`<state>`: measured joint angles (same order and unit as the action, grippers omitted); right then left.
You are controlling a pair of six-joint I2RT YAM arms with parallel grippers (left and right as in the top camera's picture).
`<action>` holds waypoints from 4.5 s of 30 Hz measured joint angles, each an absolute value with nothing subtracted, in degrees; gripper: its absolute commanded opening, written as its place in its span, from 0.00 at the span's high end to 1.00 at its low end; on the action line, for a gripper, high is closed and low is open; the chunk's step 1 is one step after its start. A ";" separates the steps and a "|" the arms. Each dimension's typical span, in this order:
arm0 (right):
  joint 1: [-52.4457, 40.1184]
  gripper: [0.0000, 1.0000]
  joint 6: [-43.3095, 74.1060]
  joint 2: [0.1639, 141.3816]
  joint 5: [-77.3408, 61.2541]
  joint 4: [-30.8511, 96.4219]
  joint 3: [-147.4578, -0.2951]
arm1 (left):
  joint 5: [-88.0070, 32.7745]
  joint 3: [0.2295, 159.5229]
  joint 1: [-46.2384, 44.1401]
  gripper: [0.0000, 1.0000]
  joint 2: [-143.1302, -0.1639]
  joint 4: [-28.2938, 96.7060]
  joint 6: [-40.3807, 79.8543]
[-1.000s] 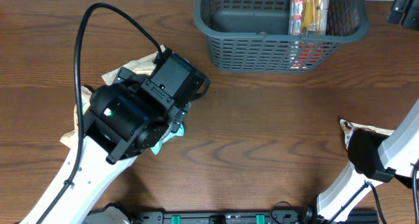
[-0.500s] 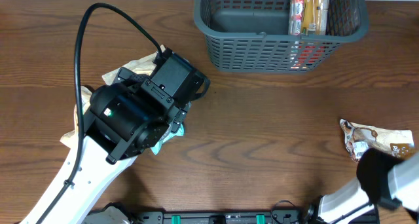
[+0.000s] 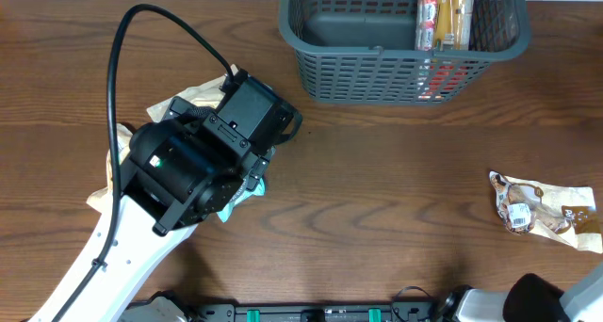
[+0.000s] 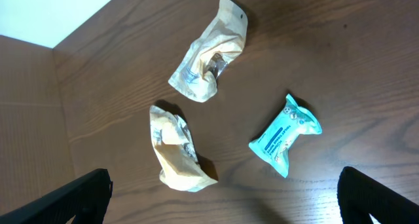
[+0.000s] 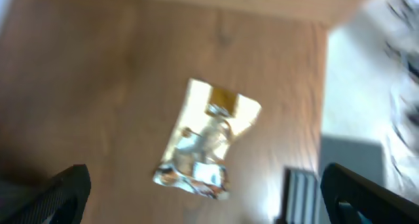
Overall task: Pack container
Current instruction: 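Open the right gripper and move it to the Pawree pouch on the right, then lower the right gripper onto the Pawree pouch and grasp it, then carry the Pawree pouch with the right gripper into the basket and release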
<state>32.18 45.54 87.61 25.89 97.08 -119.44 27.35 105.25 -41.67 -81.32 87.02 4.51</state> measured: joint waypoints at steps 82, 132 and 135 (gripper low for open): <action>48.45 0.01 44.51 97.56 0.34 40.82 -55.00 | 27.35 105.25 -41.67 0.02 -81.34 87.22 4.51; 48.45 0.99 39.18 92.49 -18.72 40.01 -78.08 | 27.35 105.25 -41.67 0.01 -81.32 87.22 4.51; 48.42 0.98 38.96 89.47 -24.14 38.61 -87.09 | 27.35 105.25 -41.67 0.01 -81.32 87.22 4.51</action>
